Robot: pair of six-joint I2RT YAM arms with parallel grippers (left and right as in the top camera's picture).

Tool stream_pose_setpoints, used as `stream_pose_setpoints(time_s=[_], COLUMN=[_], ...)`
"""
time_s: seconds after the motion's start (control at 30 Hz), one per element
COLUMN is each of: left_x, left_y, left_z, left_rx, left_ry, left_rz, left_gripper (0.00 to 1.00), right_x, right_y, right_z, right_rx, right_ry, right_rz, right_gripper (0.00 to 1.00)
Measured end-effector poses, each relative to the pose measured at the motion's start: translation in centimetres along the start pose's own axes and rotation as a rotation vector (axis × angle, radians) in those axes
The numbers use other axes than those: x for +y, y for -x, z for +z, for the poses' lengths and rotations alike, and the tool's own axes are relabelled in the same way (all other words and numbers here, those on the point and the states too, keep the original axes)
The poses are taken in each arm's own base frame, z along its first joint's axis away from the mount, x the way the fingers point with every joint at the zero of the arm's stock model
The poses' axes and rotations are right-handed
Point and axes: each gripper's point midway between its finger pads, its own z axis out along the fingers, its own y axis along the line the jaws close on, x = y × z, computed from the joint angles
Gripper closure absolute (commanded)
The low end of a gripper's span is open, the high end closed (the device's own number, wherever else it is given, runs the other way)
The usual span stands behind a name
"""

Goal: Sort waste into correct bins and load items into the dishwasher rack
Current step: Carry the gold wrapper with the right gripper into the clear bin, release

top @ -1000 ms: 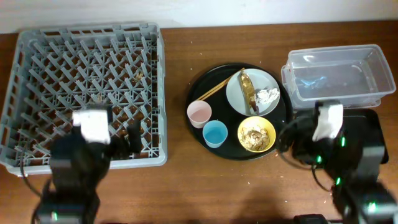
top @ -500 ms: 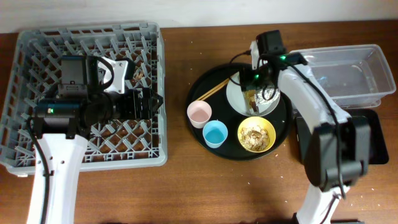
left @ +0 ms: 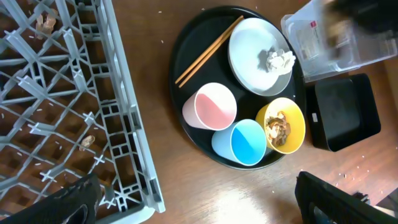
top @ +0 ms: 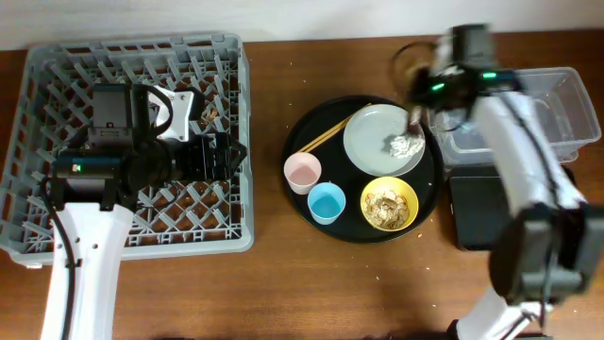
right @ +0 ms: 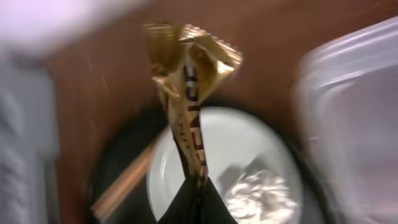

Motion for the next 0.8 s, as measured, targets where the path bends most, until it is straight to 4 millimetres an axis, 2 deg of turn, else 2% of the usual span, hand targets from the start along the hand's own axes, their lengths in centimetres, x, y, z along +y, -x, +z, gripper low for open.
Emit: stream_pose_setpoints(time_s=[0.03,0.07,0.1,0.13,0.17,0.2,0.23,0.3,0.37,0.43,0.47,0.5,0.53,0.57,0.63,0.67,0.7,0.8], left_x=[0.0,0.0,0.0,0.0,0.0,0.0,0.0,0.0,0.1,0.1,0.1,0.1,0.1,0.0,0.0,0.0,0.1,0.1], left_y=[0.0,0.0,0.0,0.0,0.0,0.0,0.0,0.0,0.0,0.0,0.0,0.0,0.0,0.0,0.1,0.0,0.0,0.0], left_z=[0.0,0.0,0.0,0.0,0.0,0.0,0.0,0.0,0.0,0.0,0.0,0.0,0.0,0.0,0.0,0.0,0.0,0.0], left_rx=[-0.001,-0.001,-0.001,-0.001,-0.001,-0.001,0.000,-0.001,0.000,-0.001,0.000,-0.001,-0.001,-0.002,-0.002,-0.001,0.000,0.000], left_ry=[0.000,0.000,0.000,0.000,0.000,0.000,0.000,0.002,0.003,0.003,0.003,0.003,0.003,0.003,0.003,0.003,0.003,0.003], left_rz=[0.000,0.000,0.000,0.000,0.001,0.000,0.000,0.000,0.000,0.000,-0.001,0.000,0.001,0.001,0.001,0.001,0.000,0.000], left_gripper=[0.01,0.01,0.01,0.01,0.01,0.01,0.01,0.01,0.01,0.01,0.01,0.01,0.01,0.01,0.01,0.01,0.01,0.01], right_x=[-3.6,-6.8,-9.6,-11.6,-13.0,-13.7,-13.2,-10.7,-7.1,-1.5,0.6,1.8,2.1,1.0,-2.2,-4.0,-5.9,-5.5], right_y=[3.2,4.4,4.6,4.6,4.8,4.6,4.5,4.3,2.7,-1.8,-4.2,-6.5,-8.6,-10.0,-11.6,-12.1,-12.8,-13.0], right_z=[-3.2,-4.1,-3.8,-3.0,-1.8,-0.5,-0.2,-0.7,-2.2,-2.7,-2.0,-0.7,1.5,3.3,7.1,9.1,10.8,11.2], right_rx=[-0.099,-0.137,-0.146,-0.146,-0.150,-0.131,-0.115,-0.082,-0.012,0.130,0.192,0.243,0.277,0.301,0.331,0.339,0.353,0.372], right_ry=[-0.037,-0.091,-0.151,-0.201,-0.219,-0.205,-0.168,-0.056,0.051,0.107,0.075,0.012,-0.091,-0.196,-0.363,-0.426,-0.482,-0.435], right_rz=[0.136,0.226,0.290,0.335,0.356,0.345,0.315,0.262,0.172,0.006,-0.080,-0.155,-0.218,-0.239,-0.236,-0.232,-0.220,-0.214], right_gripper=[0.96,0.96,0.83,0.48,0.36,0.35,0.35,0.40,0.40,0.39,0.36,0.30,0.28,0.23,0.23,0.82,0.96,0.96])
